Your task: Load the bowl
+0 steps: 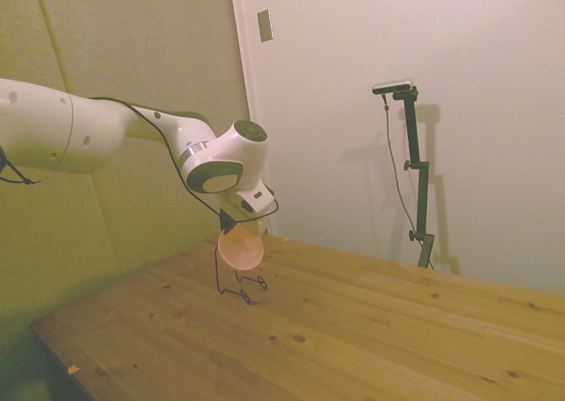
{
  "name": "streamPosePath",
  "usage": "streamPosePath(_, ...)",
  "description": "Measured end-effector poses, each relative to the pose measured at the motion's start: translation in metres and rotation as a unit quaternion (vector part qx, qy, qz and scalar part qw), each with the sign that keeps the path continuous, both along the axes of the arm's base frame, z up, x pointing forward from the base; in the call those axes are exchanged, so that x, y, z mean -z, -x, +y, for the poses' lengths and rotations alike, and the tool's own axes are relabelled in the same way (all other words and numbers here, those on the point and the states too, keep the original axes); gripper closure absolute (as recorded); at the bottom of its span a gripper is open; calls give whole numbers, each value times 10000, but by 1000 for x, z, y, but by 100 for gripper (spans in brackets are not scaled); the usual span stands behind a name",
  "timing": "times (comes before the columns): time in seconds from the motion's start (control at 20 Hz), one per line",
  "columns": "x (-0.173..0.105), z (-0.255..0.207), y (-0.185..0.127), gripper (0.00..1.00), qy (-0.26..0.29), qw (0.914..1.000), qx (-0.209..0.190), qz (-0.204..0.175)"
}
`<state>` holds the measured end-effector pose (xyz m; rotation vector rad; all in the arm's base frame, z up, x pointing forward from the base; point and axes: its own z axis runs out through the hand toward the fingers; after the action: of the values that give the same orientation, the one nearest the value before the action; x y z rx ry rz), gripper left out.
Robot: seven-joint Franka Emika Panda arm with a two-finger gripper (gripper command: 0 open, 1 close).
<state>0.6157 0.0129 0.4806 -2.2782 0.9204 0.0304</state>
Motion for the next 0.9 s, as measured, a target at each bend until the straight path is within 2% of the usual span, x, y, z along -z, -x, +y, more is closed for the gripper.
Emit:
streamPosePath(0.4,30,-14,0,100,-752,9962,-433,-58)
streamPosePath(0.9,58,-14,-1,100,-1151,9911,-634,-210)
